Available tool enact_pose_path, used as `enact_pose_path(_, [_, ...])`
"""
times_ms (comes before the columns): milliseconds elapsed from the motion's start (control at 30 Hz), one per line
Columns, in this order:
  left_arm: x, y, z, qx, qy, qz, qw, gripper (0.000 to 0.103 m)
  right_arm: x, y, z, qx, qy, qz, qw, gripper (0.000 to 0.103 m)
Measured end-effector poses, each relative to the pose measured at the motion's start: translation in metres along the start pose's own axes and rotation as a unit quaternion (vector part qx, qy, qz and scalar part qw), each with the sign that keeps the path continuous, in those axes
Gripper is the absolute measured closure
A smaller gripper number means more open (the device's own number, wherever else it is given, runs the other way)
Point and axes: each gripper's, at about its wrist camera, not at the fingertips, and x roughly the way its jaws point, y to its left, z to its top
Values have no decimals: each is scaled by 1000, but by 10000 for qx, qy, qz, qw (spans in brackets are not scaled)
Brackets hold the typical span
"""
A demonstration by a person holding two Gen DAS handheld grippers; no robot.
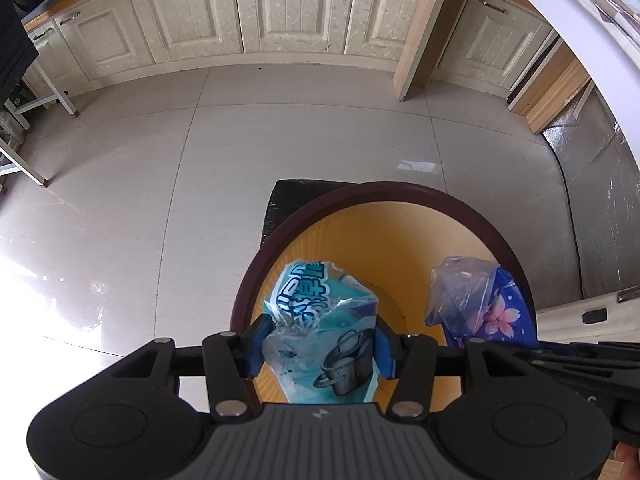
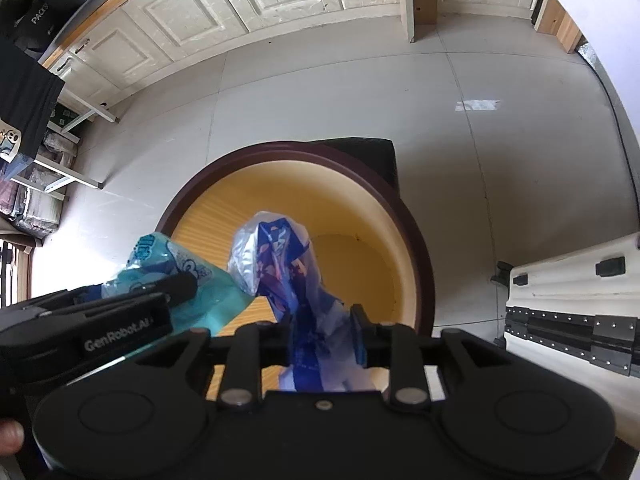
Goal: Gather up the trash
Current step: 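Open both grippers to drop the bags into the wastebasket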
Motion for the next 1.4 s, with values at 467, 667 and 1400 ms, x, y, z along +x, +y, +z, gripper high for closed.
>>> enact_pose_path(467, [-4,1,-1,0,53,93,9999,37,-9,0,-2,3,-232,90,9997,52])
enact_pose_path(667, [-5,2,-1,-69,23,114,9999,26,-17,-2,-5,51,-363,173,9992,37])
enact_pose_path(1400, [-7,10,-9,-168,20,159,9997,19,-23,5,-18,-420,-390,-15,9984,26])
